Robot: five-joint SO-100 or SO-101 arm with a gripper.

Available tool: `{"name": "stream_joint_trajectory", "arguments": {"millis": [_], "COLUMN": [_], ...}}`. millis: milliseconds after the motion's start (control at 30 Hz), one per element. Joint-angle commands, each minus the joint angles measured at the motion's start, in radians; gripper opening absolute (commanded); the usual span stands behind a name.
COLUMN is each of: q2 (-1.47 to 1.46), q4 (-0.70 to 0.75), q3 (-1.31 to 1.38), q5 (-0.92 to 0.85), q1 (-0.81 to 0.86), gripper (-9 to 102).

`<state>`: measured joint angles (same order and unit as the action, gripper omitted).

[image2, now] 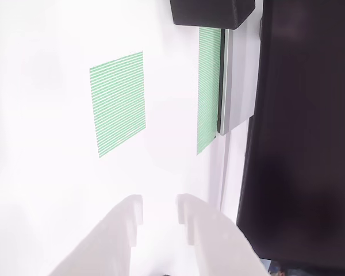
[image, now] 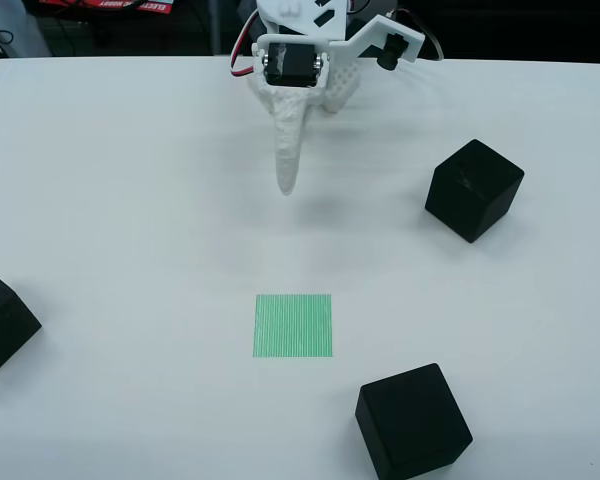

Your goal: Stack 3 Blocks on the chosen place.

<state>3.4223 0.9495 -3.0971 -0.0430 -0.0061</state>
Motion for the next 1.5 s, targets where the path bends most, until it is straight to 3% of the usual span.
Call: {"name": "stream_joint_trajectory", "arguments": {"millis": [0, 1167, 1333, 1467], "q2": [0.014, 0.015, 0.006, -0.193], "q4": [-0.017, -0.035, -0.035, -0.072], "q3": [-0.015, -0.018, 0.097, 0.275], "q5": [-0.005, 0.000, 0.006, -0.003], "q1": [-0.003, -0.052, -0.101, -0.115], "gripper": [4, 4, 4, 5]}}
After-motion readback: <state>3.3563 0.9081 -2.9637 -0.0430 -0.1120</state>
